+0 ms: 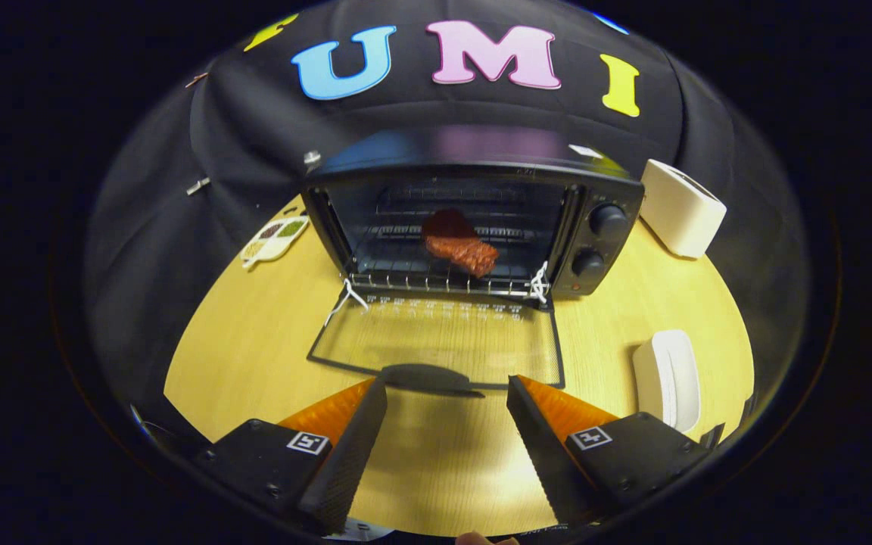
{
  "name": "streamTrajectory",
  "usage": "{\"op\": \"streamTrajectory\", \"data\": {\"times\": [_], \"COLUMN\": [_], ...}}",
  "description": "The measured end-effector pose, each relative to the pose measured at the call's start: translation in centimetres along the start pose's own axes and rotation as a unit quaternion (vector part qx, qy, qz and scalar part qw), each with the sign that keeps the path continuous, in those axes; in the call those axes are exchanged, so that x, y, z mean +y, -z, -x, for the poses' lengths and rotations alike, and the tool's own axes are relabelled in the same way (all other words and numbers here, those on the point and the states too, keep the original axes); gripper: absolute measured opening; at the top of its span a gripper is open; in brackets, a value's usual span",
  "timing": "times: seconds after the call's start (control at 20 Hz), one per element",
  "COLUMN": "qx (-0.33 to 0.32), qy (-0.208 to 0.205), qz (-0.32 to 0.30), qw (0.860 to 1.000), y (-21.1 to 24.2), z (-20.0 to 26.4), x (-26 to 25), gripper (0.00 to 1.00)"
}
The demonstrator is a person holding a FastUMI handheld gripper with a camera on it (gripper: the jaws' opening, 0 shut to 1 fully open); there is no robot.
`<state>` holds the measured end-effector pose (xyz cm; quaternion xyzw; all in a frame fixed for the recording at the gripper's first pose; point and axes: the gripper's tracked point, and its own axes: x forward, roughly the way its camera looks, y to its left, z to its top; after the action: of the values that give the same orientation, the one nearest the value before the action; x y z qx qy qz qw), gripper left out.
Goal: Open the toaster oven, put the food inside, and close the toaster oven door.
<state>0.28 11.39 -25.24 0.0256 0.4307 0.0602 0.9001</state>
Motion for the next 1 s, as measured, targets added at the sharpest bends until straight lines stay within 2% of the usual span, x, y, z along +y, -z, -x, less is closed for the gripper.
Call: {"op": "streamTrajectory", "data": {"times": [0.3,0.5,0.75,1.0], "qx": [0.045,0.056,0.047,0.077], "qy": [0.019,0.035,0.044,0.049], "qz": [0.003,0.009,0.021,-0.011], "qw": [0.999,0.998,0.998,0.996], "y": [3.7,4.2,4.2,5.7], "z": [-3.0,-5.5,-5.6,-6.2], "x": [0.3,0.7,0.6,-0.1], "gripper": [0.99,0.99,0.99,0.99]}}
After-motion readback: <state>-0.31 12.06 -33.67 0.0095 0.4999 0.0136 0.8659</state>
